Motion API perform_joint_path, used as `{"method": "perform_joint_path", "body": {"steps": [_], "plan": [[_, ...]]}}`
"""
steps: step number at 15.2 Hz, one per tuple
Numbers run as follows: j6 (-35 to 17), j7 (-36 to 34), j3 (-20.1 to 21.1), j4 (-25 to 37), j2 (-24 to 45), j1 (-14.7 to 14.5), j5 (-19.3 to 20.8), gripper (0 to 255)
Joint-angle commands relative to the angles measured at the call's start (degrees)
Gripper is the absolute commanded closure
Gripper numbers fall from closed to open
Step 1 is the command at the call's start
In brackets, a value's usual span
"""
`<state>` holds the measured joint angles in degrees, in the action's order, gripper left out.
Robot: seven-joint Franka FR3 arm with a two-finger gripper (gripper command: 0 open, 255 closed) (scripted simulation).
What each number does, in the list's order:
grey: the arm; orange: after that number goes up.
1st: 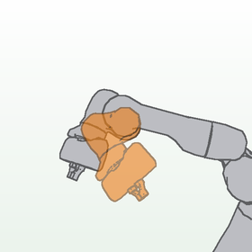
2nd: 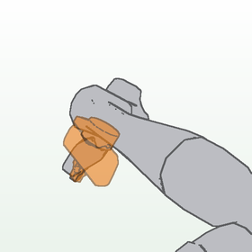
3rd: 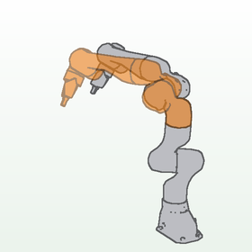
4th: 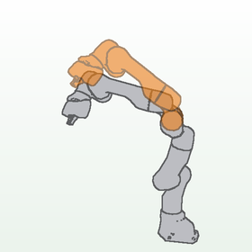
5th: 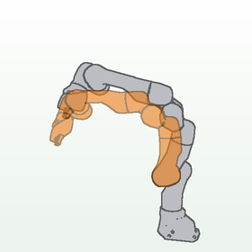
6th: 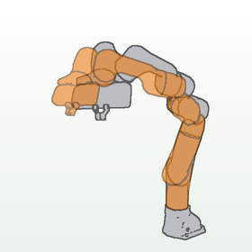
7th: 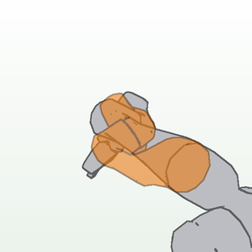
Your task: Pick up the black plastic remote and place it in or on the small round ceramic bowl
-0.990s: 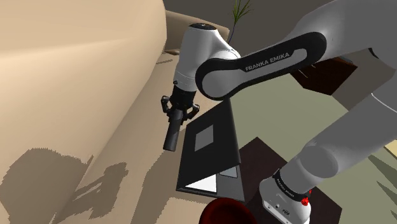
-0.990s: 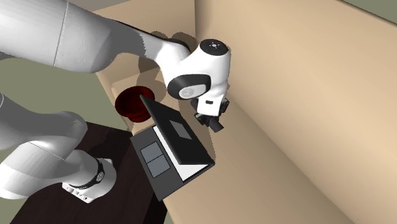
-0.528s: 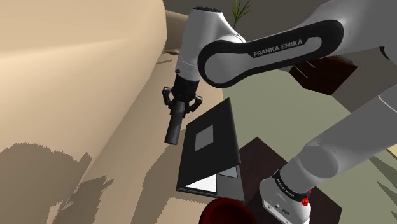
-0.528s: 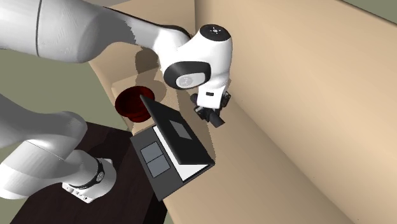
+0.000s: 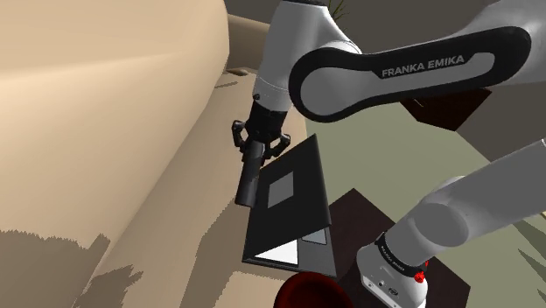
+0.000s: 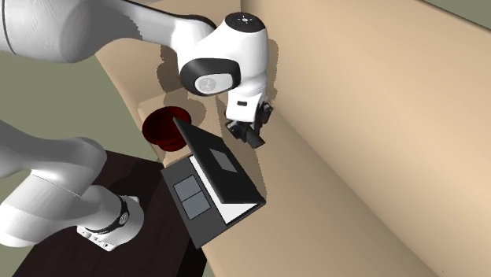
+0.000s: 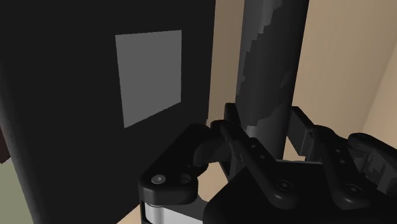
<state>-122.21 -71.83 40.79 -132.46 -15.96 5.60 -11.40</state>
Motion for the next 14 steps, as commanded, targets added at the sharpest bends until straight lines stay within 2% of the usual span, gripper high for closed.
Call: {"method": "perform_joint_path", "body": {"steps": [1,7,14], "plan": [[0.2,0.2,-0.2,-3.4,-4.0,-2.0,-3.0,255],[2.8,-1.1,-0.5,-11.7,-15.9,-9.7,-10.6,255],[7.8,-6.4,0.5,-18.5,-28.2,-19.8,-17.6,255]]}}
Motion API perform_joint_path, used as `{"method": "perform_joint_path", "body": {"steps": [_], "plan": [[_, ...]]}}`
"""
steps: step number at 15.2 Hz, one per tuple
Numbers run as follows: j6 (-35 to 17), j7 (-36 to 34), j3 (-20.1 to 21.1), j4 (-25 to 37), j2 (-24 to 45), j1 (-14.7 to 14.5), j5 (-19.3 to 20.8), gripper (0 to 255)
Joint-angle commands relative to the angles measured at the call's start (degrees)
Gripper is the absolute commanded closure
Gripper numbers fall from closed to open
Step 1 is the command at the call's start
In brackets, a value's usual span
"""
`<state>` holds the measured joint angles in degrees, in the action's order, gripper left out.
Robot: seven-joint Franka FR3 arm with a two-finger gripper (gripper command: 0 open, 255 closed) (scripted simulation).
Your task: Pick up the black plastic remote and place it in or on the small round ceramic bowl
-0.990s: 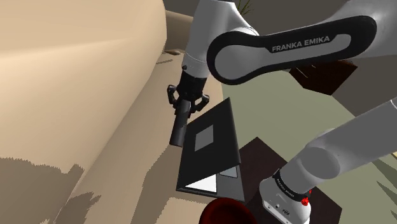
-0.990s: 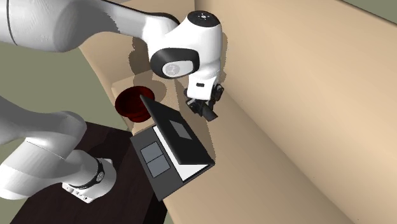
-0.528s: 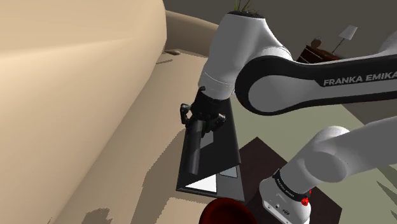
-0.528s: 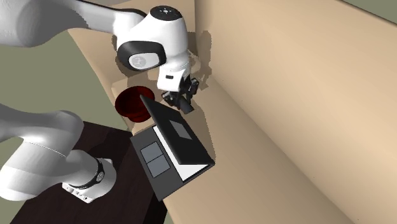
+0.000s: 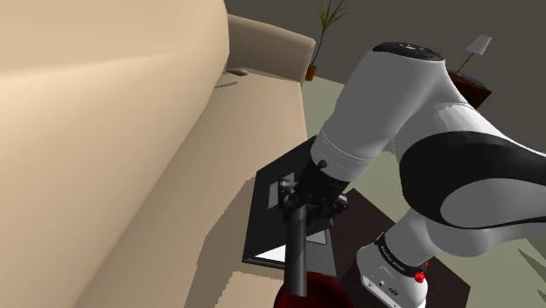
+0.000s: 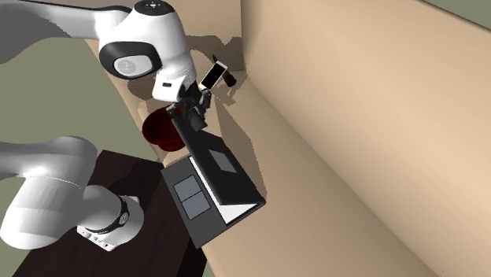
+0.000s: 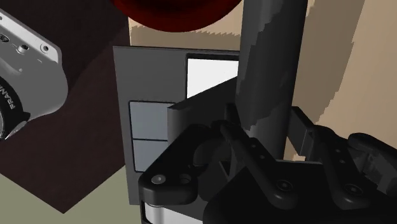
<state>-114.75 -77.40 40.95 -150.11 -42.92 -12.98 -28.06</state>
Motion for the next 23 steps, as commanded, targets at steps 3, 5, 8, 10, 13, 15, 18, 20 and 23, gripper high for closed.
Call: {"method": "perform_joint_path", "body": {"steps": [3,5,8,10,13,15,18,20,23], "plan": [[2.9,-4.1,1.5,-2.7,-5.8,-5.6,-3.6,255],[4.6,-6.6,2.4,-3.6,-8.6,-8.6,-5.3,255],[7.0,-10.7,4.1,-4.4,-12.3,-12.9,-7.8,255],[7.0,-11.9,5.2,-5.1,-13.0,-14.2,-9.0,255],[4.5,-11.7,6.8,-6.7,-12.2,-14.3,-10.4,255],[2.8,-11.6,8.0,-7.7,-11.6,-14.4,-11.4,255],[0.2,-11.3,9.9,-9.0,-10.4,-14.4,-12.9,255],[-1.6,-11.2,11.3,-9.9,-9.4,-14.3,-14.0,255],[-1.6,-11.2,11.3,-9.9,-9.4,-14.3,-14.0,255]]}}
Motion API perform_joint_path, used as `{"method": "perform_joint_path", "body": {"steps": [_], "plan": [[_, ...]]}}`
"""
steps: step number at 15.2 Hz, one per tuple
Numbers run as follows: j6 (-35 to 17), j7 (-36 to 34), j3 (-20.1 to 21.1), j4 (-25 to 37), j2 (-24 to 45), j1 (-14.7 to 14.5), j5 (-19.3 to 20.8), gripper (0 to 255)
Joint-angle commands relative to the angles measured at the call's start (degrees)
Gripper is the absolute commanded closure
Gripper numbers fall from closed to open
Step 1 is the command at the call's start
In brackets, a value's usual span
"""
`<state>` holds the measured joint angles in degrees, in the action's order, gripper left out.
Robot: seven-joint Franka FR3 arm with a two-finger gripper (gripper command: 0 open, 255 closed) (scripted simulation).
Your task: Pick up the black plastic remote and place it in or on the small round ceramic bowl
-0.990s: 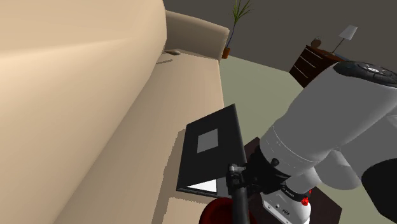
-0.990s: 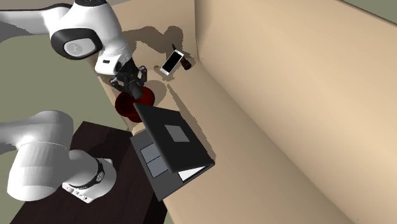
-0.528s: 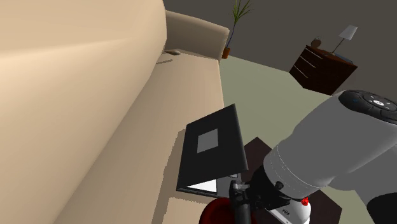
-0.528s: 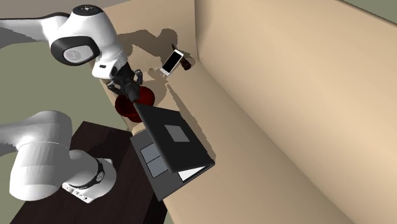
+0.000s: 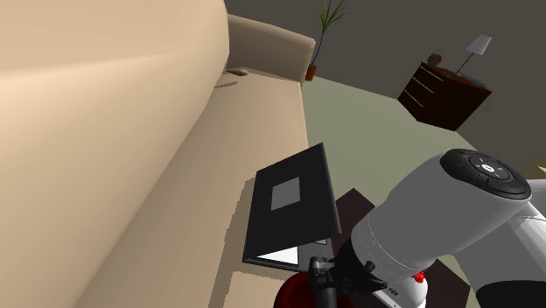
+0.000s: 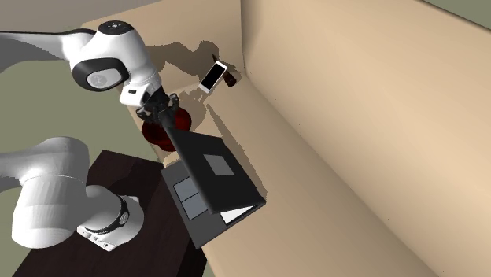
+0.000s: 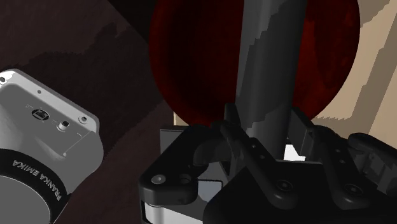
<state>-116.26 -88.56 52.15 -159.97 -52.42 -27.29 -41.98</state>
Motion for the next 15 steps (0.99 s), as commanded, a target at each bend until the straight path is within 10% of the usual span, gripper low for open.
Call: {"method": "perform_joint_path", "body": {"steps": [1,4,5,15], "plan": [[-0.1,0.0,0.1,0.0,0.1,0.0,-0.1,255],[-0.1,0.0,0.1,0.0,0.1,0.0,-0.1,255],[-0.1,0.0,0.1,0.0,0.1,0.0,-0.1,0],[8.2,-0.9,-5.8,4.3,-3.7,-0.3,4.6,0]]}}
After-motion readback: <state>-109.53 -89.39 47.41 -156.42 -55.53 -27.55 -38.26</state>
